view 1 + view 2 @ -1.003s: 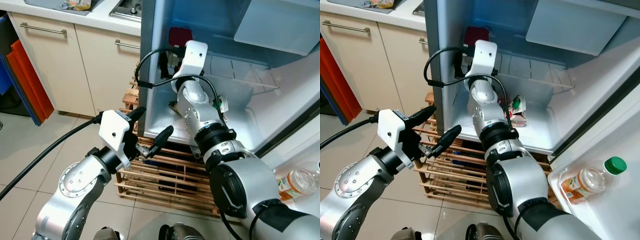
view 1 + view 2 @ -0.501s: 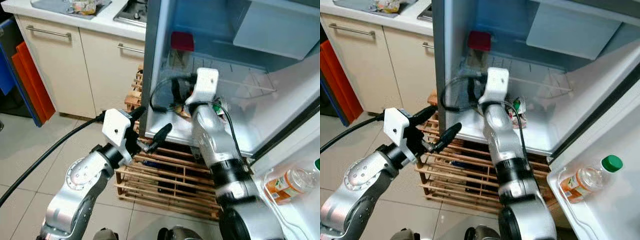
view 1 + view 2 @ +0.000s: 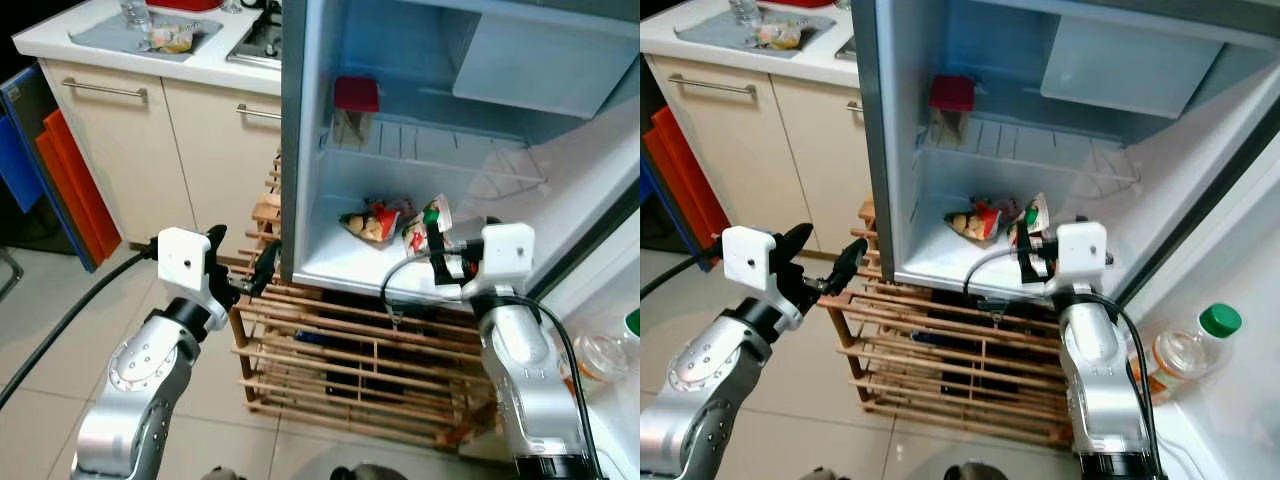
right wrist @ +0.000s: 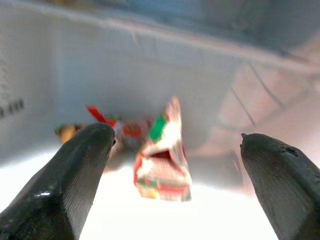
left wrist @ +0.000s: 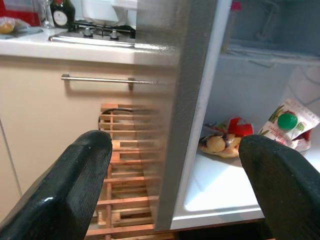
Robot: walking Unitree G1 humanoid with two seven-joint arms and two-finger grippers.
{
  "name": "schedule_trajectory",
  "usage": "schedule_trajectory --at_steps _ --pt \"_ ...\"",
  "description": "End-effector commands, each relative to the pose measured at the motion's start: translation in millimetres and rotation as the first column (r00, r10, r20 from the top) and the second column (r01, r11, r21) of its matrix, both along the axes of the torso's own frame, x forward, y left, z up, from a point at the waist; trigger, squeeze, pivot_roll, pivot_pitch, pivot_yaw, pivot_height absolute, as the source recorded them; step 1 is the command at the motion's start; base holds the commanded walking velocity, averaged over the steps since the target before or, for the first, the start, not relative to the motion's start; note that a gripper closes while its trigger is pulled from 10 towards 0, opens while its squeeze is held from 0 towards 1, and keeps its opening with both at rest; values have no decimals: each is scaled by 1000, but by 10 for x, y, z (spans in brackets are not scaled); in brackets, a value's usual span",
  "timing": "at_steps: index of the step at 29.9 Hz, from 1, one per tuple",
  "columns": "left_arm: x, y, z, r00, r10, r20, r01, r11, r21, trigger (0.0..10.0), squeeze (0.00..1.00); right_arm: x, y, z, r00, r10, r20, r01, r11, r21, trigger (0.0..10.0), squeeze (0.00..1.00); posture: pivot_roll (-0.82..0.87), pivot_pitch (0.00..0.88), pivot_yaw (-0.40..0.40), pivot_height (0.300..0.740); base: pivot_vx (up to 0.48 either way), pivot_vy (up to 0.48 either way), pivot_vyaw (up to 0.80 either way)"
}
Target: Restocking fridge
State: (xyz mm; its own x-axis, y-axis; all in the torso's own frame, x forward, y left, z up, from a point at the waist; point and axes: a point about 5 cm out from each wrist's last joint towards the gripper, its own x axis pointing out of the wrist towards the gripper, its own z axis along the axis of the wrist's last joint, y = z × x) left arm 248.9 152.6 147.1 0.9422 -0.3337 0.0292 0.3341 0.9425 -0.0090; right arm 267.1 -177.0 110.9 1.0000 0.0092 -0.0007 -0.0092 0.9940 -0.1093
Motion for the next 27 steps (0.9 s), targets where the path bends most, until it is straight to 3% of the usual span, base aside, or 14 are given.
schedule_trajectory --at_steps 1,3,6,7,8,9,13,20,27 --pt "26 -59 -1 1000 -1 10 1 1000 8 10000 0 -1 -58 37 999 -40 10 40 999 0 10000 1000 -110 0 -36 740 0 0 0" --pt "60 -69 30 999 22 27 -22 1000 5 10000 0 -8 -15 81 999 -10 34 8 999 37 10000 1000 -116 0 -30 740 0 0 0" --pt "106 -102 77 997 24 73 -27 999 35 10000 0 20 45 122 998 -1 64 0 1000 17 10000 1000 -125 0 -20 740 0 0 0" --pt "138 -137 84 997 7 78 -10 999 33 10000 0 42 50 115 998 -18 58 17 1000 23 10000 918 -130 0 -15 740 0 0 0" --pt "153 -143 88 997 10 80 -12 1000 27 10000 0 48 51 116 998 -23 57 22 999 23 10000 918 -130 0 -15 740 0 0 0" --pt "175 -143 93 997 16 82 -18 1000 24 10000 0 49 55 123 998 -21 60 20 999 30 10000 0 -132 0 -13 740 0 0 0" --pt "213 -150 96 996 24 83 -26 999 20 10000 0 50 42 126 998 -33 57 30 998 52 10000 0 -143 0 -2 740 0 0 0" --pt "267 -181 70 995 48 89 -46 999 -24 10000 0 84 -142 35 991 -131 2 130 987 92 10000 0 -150 0 -6 740 0 0 0" --pt "340 -232 103 991 61 116 -56 997 -47 10000 0 170 -130 58 995 -96 3 96 993 72 10000 0 -148 0 -33 740 0 0 0"
